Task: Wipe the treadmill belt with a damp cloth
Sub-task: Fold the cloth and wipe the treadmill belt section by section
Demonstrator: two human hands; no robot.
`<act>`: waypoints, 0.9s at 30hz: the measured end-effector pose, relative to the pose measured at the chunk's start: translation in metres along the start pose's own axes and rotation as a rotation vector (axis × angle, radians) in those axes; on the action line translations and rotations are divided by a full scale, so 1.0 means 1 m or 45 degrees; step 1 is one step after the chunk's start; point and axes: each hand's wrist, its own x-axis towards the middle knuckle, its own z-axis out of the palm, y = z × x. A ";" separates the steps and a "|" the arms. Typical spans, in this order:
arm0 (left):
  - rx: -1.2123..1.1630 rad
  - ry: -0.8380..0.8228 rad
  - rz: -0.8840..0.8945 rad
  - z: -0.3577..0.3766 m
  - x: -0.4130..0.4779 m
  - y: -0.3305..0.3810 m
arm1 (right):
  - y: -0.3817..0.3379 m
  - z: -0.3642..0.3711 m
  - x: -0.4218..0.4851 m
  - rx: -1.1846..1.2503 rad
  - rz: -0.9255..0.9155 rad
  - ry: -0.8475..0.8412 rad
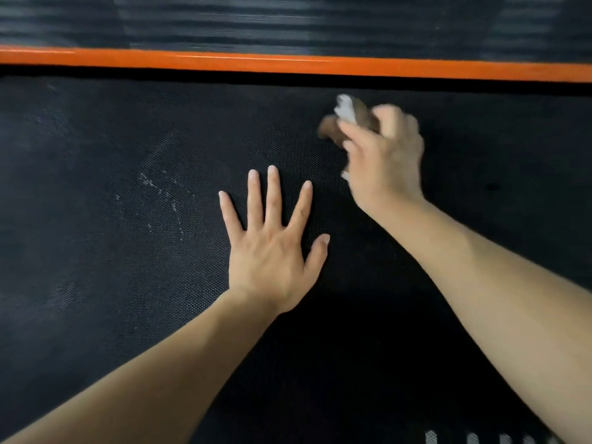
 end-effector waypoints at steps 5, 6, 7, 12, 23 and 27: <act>0.003 0.015 0.008 0.000 -0.001 -0.001 | -0.018 0.018 0.044 0.060 -0.258 -0.039; 0.005 0.011 0.005 0.000 -0.001 -0.001 | -0.002 0.013 0.043 0.056 -0.240 -0.029; 0.009 0.008 0.003 0.000 -0.001 -0.001 | 0.019 0.005 0.040 0.033 -0.169 -0.010; 0.027 -0.005 0.004 0.000 -0.001 0.000 | 0.070 -0.018 0.034 -0.046 0.451 0.101; -0.016 -0.017 -0.076 0.005 0.000 0.030 | 0.101 -0.035 0.030 -0.030 0.302 0.082; -0.024 0.005 -0.074 0.004 0.001 0.031 | 0.062 -0.024 -0.013 0.072 0.032 0.017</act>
